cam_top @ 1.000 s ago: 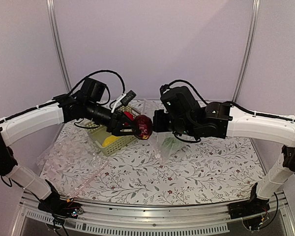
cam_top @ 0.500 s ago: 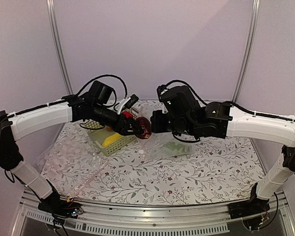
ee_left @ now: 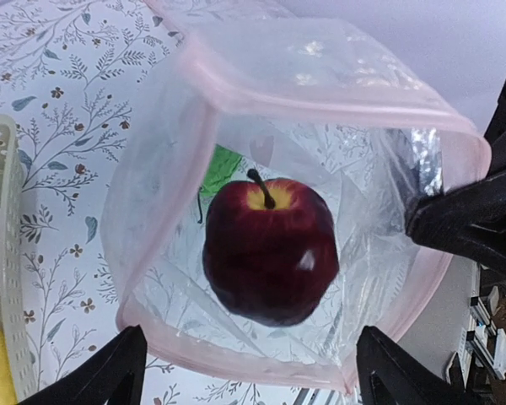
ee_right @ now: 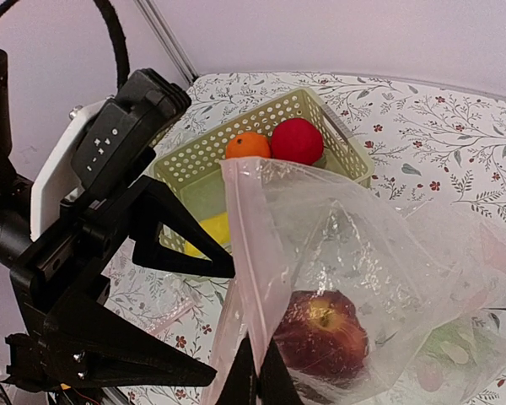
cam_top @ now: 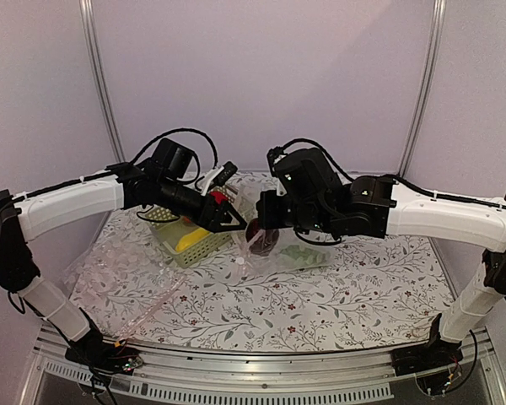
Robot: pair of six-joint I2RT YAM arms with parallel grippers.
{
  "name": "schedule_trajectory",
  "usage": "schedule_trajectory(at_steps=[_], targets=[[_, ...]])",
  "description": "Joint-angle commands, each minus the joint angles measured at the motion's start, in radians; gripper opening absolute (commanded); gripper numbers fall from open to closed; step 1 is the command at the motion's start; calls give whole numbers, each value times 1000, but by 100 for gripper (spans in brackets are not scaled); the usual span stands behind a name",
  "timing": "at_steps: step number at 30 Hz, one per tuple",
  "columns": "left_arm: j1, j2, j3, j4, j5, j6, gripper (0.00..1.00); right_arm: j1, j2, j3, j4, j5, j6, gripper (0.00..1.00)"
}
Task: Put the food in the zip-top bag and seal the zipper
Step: Place the fake fruit in the zipper food storage bag.
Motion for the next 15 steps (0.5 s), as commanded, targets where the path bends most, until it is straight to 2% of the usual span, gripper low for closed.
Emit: schedule_trajectory(at_steps=[1,10,15], targets=[[-8,10,20,1,-1,1,87,-1,3,6,12,-2,-3,0],[-8,1,19,3,0,9,87,0,2,4,8,5,-4,0],[-8,-56,-12,51,11,23,87,-1,-2,-3,7,15,-3,0]])
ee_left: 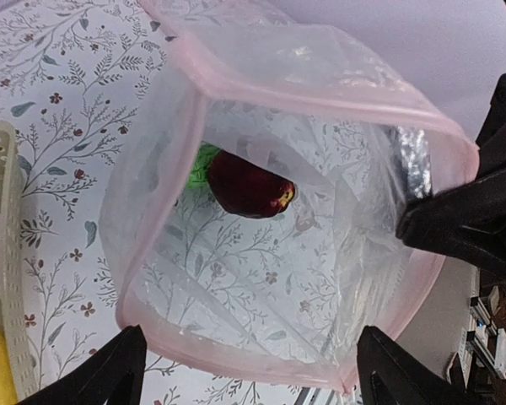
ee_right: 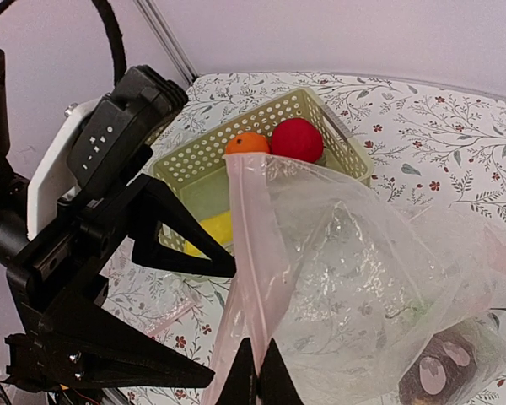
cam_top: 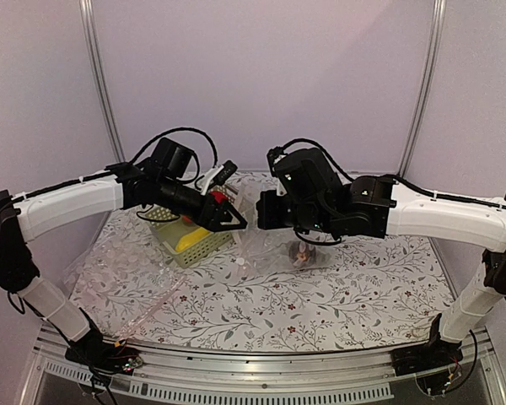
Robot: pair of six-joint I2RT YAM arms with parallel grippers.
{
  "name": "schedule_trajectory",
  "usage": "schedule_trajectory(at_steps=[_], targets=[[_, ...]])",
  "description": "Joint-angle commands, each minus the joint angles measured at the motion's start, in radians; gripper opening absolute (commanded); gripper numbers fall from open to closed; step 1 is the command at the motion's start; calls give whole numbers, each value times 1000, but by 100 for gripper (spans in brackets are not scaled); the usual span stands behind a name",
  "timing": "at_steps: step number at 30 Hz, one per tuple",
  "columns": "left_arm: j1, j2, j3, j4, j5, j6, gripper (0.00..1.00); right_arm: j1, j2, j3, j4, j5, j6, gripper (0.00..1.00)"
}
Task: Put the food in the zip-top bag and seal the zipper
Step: Place the fake fruit in the zipper food storage bag, then pick up the fake fruit from the bin.
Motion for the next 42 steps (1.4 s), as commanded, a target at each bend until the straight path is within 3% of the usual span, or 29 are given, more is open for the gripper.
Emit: schedule_trajectory(at_steps=[1,8,12,17,23,32,42], targets=[[-8,-73,-24,60,4,25,87,0,-5,-5,6,16,-3,0],[10,-233,-128,198,-94,21,89,0,-17,-16,7,23,-1,0],[94,-264,-168,254,-157,-47,91,0,-18,-19,7,24,-1,0],[179,-146,-78,91,-313,-107,90,0,-19,-20,5,22,4,0],[234,-22,-39,8,-400,-200,88,0,-21,-22,4,26,8,0],[277,115,-33,33,-618,-288,89,-1,-14,-12,4,25,6,0],[304,314,89,48,-720,-317,90,-1,-12,-10,15,17,8,0]])
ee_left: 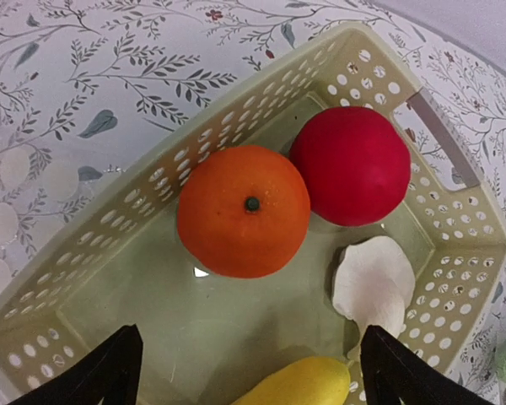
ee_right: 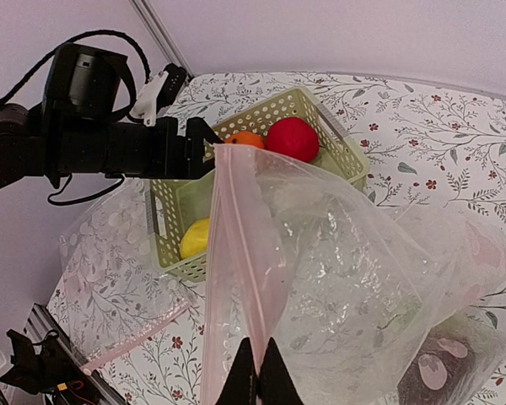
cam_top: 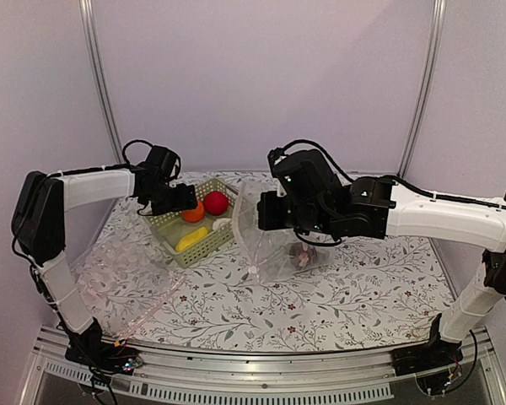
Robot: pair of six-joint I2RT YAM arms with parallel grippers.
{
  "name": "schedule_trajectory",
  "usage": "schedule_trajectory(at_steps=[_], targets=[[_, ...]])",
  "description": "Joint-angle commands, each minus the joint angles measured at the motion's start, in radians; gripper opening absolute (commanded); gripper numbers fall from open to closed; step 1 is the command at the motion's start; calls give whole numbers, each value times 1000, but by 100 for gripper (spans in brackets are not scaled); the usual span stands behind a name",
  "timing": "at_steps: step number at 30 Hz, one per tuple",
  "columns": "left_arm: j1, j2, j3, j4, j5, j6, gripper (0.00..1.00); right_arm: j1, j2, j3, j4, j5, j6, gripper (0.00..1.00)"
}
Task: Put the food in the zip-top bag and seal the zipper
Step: Pick up the fake fruit from the bin.
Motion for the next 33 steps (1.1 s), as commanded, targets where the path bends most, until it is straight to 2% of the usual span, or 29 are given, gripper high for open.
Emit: schedule_trajectory(at_steps=[1,9,21,33], targets=[[11,107,85,9,-44,-22,90,-1,-14,-4,15,8,4,0],[11,234,200,6,-66,-6,90,-1,-27,-16,17,17,5,0],[12,299,232,-1,-99,36,90,0,-27,-10,15,23,-2,0],[10,358,279,-29,-84,67,82,0,-26,-14,15,15,1,0]])
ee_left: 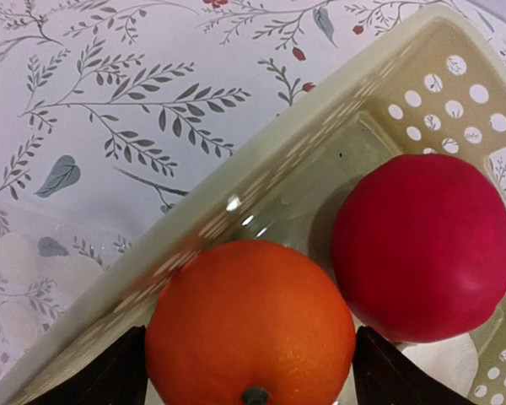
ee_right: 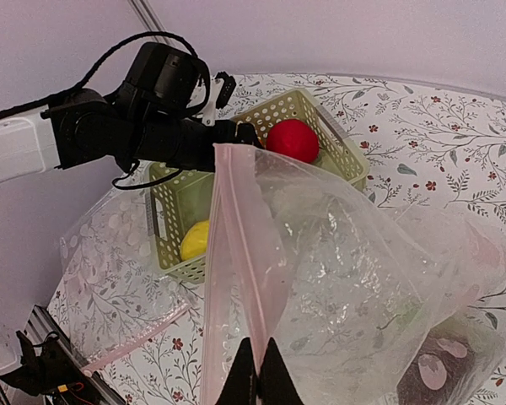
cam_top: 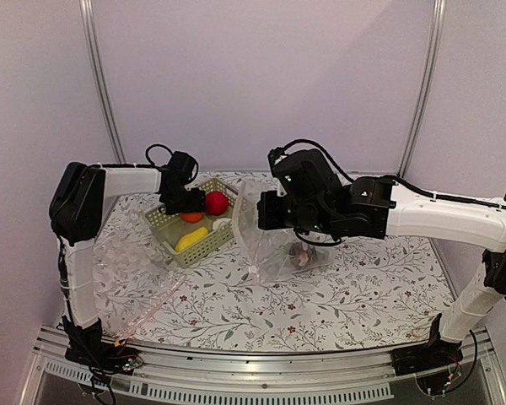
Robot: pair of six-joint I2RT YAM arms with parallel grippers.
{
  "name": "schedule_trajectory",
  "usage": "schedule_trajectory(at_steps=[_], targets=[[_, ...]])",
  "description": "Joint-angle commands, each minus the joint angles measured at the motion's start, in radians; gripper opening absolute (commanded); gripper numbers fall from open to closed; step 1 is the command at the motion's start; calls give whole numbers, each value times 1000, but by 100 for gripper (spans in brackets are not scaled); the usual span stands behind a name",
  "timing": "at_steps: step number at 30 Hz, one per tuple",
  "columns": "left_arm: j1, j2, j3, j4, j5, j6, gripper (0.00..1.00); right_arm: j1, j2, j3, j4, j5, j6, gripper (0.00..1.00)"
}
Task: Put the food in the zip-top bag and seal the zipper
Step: Pick up the fake fruit from the bin.
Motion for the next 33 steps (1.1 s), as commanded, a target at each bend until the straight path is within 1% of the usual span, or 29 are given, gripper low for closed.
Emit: schedule_trajectory(at_steps=[1,9,15,19,24,28,31,33], targets=[[10,26,23,-23,4,21,81,0,-27,-14,12,12,1,0],[9,22,23,-24,15,18,74,0,-29,-13,9,13,-2,0],[8,8,25,-25,32,10,73,-1,-28,-13,9,15,-2,0],[7,-42,21,-25,55,-3,73,-1,-30,-12,7,17,-1,0],[4,-162,-24,-22,80,-19,73,0,-39,-11,3,26,-7,0],[-4,-294,-79,-31,110,-19,73,0,-49,-13,-4,33,-11,0],[-16,-403,-139,-30,128,-7,73,-1,-57,-15,-14,41,-13,0],[-20,-488,-202,11,169,4,73,-1,-62,-17,-19,48,-15,0]])
